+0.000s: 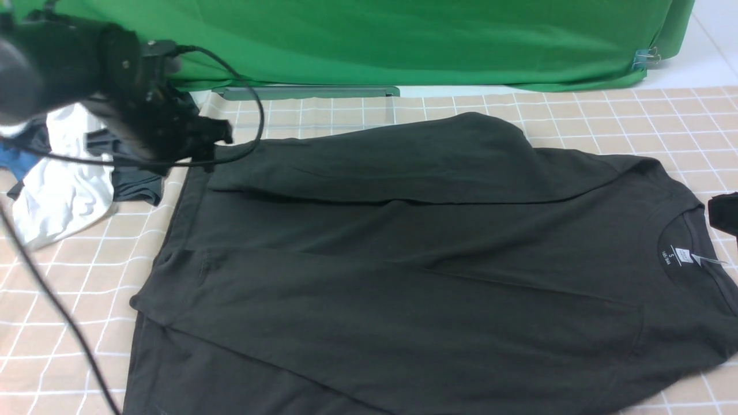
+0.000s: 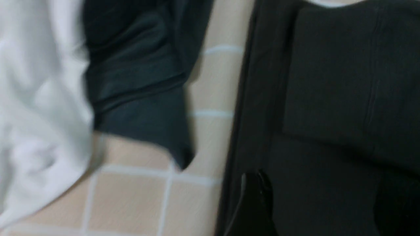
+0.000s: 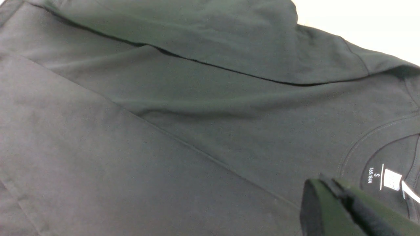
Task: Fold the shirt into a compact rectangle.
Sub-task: 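Grab the top left corner of the dark shirt with the left gripper, then fold the left side of the dark shirt inward over its body with the left gripper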
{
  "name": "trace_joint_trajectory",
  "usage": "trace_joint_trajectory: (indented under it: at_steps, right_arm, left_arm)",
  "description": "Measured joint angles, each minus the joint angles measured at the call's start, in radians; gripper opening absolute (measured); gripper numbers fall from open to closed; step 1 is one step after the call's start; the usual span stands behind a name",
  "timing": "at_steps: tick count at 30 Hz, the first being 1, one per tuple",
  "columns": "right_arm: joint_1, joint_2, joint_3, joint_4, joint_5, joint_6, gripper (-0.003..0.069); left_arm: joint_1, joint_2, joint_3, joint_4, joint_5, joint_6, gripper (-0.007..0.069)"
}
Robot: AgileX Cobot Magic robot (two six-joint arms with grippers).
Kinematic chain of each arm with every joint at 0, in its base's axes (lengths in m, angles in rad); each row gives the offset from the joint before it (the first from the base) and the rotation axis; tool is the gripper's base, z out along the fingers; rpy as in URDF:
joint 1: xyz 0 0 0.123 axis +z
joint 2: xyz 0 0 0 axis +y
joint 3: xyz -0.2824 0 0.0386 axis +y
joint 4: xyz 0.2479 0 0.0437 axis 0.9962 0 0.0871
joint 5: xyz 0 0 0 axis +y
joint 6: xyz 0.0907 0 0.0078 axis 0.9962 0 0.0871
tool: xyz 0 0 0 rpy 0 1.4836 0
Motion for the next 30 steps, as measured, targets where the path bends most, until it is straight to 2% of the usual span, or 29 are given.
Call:
trace_joint_trajectory:
  at_steps: [3, 13, 17, 18, 19, 21, 23, 30]
  right_arm:
    - [0.000, 0.000, 0.000, 0.000, 0.000, 0.000, 0.0043]
    - [0.000, 0.000, 0.000, 0.000, 0.000, 0.000, 0.0045]
    - [0.000, 0.000, 0.000, 0.000, 0.000, 0.000, 0.0045]
    - [0.000, 0.000, 0.000, 0.000, 0.000, 0.000, 0.0045]
    - [0.000, 0.000, 0.000, 0.000, 0.000, 0.000, 0.0045]
    - [0.000, 0.000, 0.000, 0.000, 0.000, 0.000, 0.0046]
    - [0.000, 0.000, 0.000, 0.001, 0.000, 0.000, 0.0049]
    - [0.000, 0.000, 0.000, 0.001, -0.001, 0.000, 0.0052]
  left_arm:
    - [-0.002, 0.095, -0.077, -0.035, -0.002, 0.032, 0.0456]
    - [-0.002, 0.271, -0.246, -0.043, 0.057, 0.034, 0.0451]
    - [-0.002, 0.276, -0.255, -0.062, 0.068, 0.042, 0.0322]
    - [-0.002, 0.276, -0.256, -0.070, 0.074, 0.050, 0.0255]
    - [-0.002, 0.273, -0.257, -0.076, 0.086, 0.067, 0.0150]
    - [-0.002, 0.267, -0.261, -0.077, 0.109, 0.095, 0.0073]
    - [-0.002, 0.249, -0.265, -0.074, 0.146, 0.102, 0.0050]
    - [-0.002, 0.076, -0.266, -0.077, 0.320, 0.151, 0.0050]
